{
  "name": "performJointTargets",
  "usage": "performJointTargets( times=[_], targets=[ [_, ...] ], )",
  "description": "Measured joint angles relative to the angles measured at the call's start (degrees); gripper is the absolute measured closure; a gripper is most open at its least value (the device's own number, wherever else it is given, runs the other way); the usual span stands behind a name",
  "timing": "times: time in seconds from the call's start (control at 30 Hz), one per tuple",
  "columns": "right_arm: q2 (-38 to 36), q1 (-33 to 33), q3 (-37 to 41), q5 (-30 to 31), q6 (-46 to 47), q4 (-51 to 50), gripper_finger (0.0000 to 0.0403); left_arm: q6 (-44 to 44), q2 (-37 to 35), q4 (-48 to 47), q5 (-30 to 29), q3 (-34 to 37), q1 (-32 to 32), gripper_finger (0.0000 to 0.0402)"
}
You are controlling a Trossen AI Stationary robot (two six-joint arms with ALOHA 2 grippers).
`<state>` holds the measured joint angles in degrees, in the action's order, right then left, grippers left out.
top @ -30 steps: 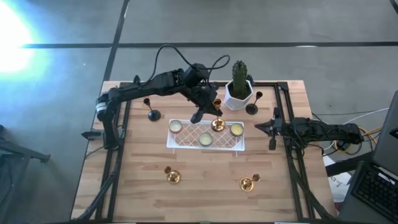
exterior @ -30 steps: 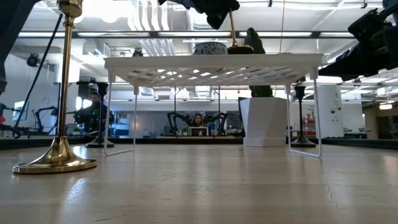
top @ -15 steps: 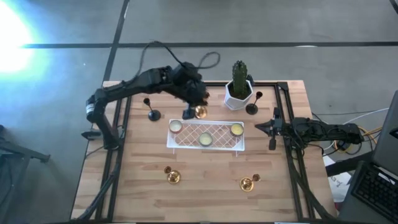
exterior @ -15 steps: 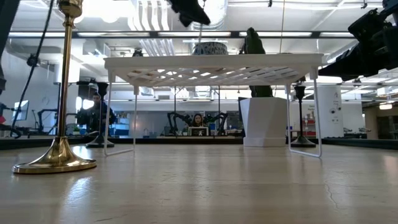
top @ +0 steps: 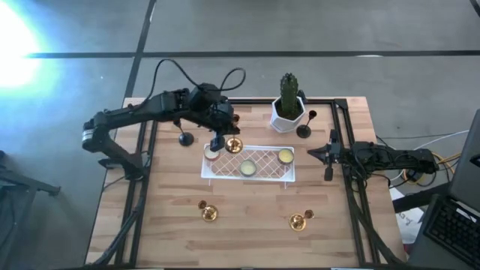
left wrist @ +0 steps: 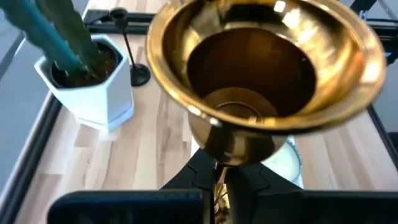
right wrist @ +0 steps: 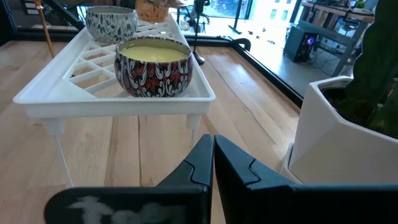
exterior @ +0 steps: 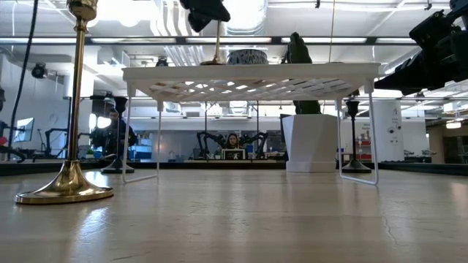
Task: Pick & Place candle stick holders
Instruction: Put the left gold candle holder on the shelf
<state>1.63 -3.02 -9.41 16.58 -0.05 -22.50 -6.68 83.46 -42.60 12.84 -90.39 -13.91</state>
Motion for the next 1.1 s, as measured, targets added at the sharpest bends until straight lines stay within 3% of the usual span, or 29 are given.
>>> performJointTargets(
  times=[0.4,1.1],
  targets=[
    [0.0,-0.01,0.0,0.0,0.0,0.01,0.0394,7.13,-10.49,11.83,0.52,15.93,0.11,0.0382],
    [0.0,-0.01,0.0,0.0,0.0,0.0,0.0394,2.65,-10.71,12.23,2.23,19.5,0.37,0.0382]
  ],
)
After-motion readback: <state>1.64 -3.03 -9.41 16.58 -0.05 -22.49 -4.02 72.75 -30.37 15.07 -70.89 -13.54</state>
